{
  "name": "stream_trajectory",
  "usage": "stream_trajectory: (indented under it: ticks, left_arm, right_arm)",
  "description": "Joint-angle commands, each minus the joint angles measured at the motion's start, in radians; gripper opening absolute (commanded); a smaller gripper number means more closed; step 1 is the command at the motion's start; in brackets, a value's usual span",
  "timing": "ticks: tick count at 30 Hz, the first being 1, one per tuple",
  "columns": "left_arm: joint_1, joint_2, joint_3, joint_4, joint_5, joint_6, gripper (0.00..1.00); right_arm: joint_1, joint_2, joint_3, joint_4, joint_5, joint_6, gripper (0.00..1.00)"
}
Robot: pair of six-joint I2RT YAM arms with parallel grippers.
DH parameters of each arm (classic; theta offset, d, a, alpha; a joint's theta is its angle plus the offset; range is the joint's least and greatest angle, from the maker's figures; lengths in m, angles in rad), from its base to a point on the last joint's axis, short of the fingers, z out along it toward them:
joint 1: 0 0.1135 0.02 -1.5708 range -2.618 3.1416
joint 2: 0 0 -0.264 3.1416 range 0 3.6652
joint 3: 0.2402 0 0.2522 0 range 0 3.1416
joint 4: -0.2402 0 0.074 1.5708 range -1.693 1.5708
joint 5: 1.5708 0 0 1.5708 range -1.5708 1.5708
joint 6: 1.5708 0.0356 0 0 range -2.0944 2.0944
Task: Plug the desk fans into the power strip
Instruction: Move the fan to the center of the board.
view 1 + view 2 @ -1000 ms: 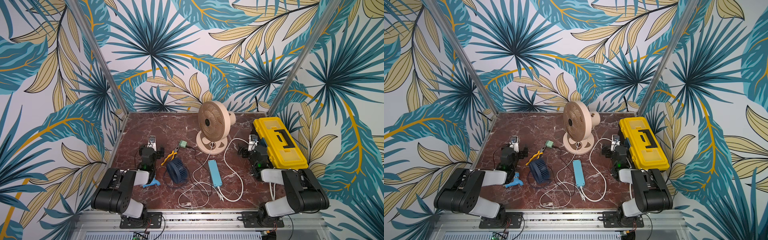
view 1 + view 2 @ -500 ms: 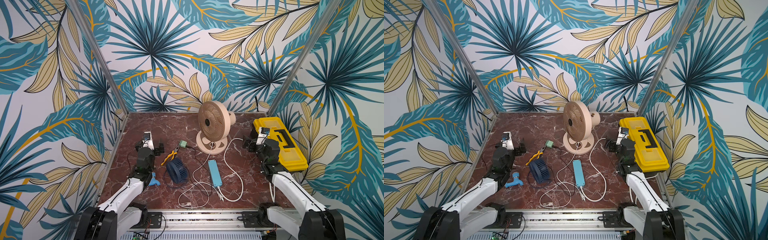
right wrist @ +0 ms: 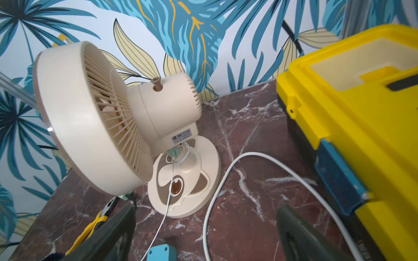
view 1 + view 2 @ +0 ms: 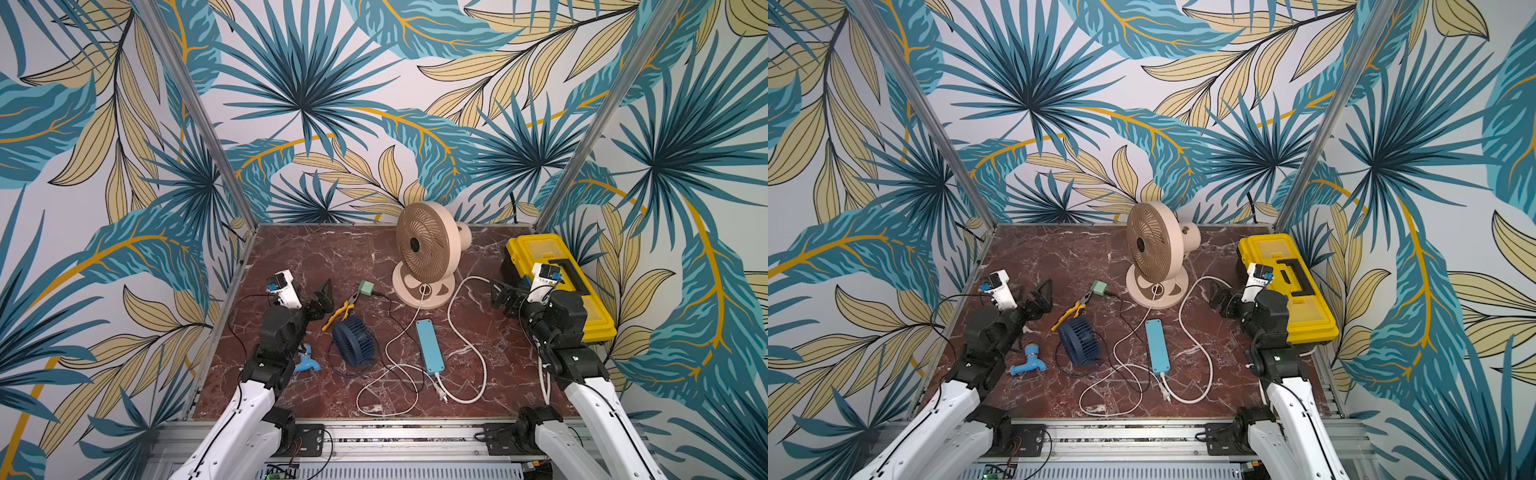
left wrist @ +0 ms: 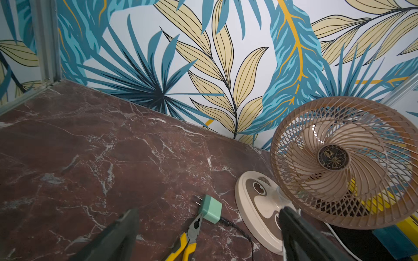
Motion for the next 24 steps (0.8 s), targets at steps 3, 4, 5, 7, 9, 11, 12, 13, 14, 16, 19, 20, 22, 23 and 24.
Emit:
stream_trajectory:
  ticks: [3,4,5,7,9,11,12,13,14,16,19,20,22,23,24]
  left_arm:
    - [-0.002,-0.053,0.011,-0.076,0.074,-0.026,1.00]
    - [-0.001,-0.052,0.008,-0.076,0.082,-0.017,1.00]
    - [-0.001,-0.050,0.006,-0.075,0.093,-0.005,1.00]
    - [-0.002,-0.045,0.009,-0.079,0.117,0.020,1.00]
    - [-0.002,-0.044,0.025,-0.094,0.155,0.060,1.00]
    - [-0.002,-0.044,0.038,-0.118,0.166,0.074,1.00]
    - [-0.001,-0.043,0.045,-0.134,0.166,0.070,1.00]
    - [-0.001,-0.042,0.050,-0.151,0.163,0.061,1.00]
    - [-0.002,-0.039,0.053,-0.162,0.157,0.051,1.00]
    - [-0.001,-0.034,0.041,-0.166,0.135,0.018,1.00]
    - [0.000,-0.021,0.017,-0.141,0.115,-0.009,1.00]
    - [0.000,-0.017,0.017,-0.140,0.117,-0.007,1.00]
    - [0.001,-0.007,0.022,-0.145,0.122,-0.001,1.00]
    - [0.000,-0.003,0.023,-0.145,0.127,0.002,1.00]
    - [0.000,0.001,0.022,-0.141,0.129,0.004,1.00]
  right_arm:
    - [-0.004,0.038,-0.042,-0.005,-0.207,0.044,1.00]
    - [-0.004,0.052,-0.045,0.003,-0.236,0.045,0.99]
    - [-0.003,0.066,-0.048,0.005,-0.259,0.050,1.00]
    - [-0.001,0.092,-0.061,0.006,-0.304,0.059,0.99]
    - [0.006,0.103,-0.082,-0.008,-0.320,0.055,1.00]
    - [0.011,0.097,-0.092,-0.034,-0.300,0.039,0.99]
    - [0.013,0.091,-0.090,-0.043,-0.292,0.033,0.99]
    - [0.014,0.087,-0.085,-0.049,-0.283,0.033,0.99]
    - [0.016,0.085,-0.076,-0.050,-0.275,0.032,0.99]
    - [0.023,0.101,-0.047,-0.050,-0.257,0.031,0.99]
    - [0.034,0.163,0.021,-0.030,-0.261,0.029,0.96]
    - [0.042,0.190,0.044,-0.016,-0.265,0.029,0.94]
    - [0.074,0.238,0.094,0.008,-0.258,0.023,0.92]
    - [0.093,0.263,0.121,0.012,-0.244,0.017,0.91]
    - [0.112,0.291,0.149,0.016,-0.230,0.009,0.90]
